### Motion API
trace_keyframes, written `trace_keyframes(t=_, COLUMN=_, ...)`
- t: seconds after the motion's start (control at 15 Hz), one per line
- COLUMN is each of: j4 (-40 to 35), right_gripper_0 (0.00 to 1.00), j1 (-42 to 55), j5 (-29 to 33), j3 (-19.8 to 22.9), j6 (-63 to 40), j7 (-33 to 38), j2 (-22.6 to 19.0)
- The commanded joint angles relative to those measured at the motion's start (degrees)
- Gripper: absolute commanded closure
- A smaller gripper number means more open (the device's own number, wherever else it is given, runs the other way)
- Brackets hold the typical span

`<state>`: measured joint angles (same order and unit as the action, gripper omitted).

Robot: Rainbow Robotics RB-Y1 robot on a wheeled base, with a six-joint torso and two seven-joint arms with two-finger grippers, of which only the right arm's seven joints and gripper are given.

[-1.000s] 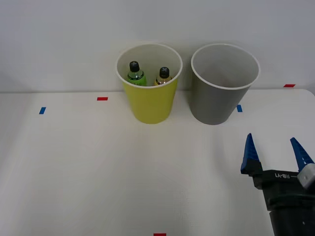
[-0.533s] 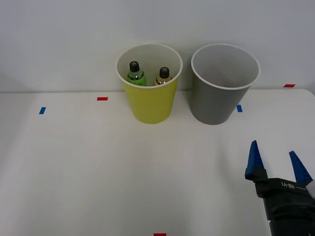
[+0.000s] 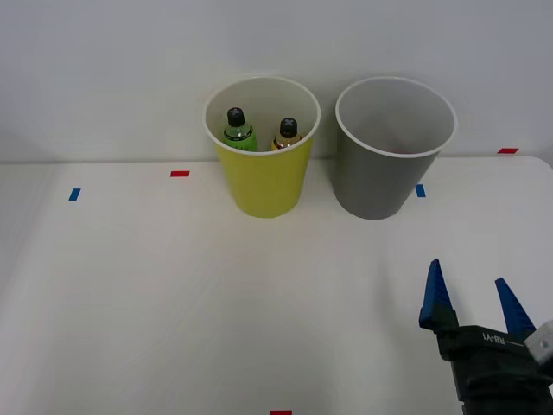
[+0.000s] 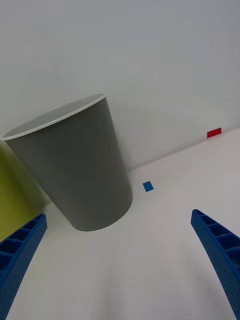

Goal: Put cans in the gray bin, plastic bottles in the light green bin

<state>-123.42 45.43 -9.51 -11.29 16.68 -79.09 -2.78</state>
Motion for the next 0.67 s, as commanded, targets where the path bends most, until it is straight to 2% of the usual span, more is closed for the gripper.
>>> trace_keyframes(t=0.07, j4=1.9, right_gripper_0=0.00, j1=0.9, j5=1.5, j3=-0.9, j6=6.5, j7=3.2, j2=-0.7)
trace_keyframes(t=0.2, j4=11.3, right_gripper_0=0.00, j1=-0.7, j5=3.8, j3=-0.8, j6=19.9, j7=8.2, j2=-0.5)
trace_keyframes(t=0.27, j4=12.2, right_gripper_0=0.00, j1=-0.6, j5=8.3, j3=0.2, j6=20.8, j7=10.4, j2=-0.1)
trace_keyframes(t=0.4, j4=12.1, right_gripper_0=0.00, j1=1.7, j5=20.0, j3=2.2, j6=20.8, j7=20.4, j2=2.8)
trace_keyframes(t=0.67, j4=12.1, right_gripper_0=0.00, j1=4.7, j5=31.8, j3=3.8, j6=22.2, j7=29.8, j2=3.7)
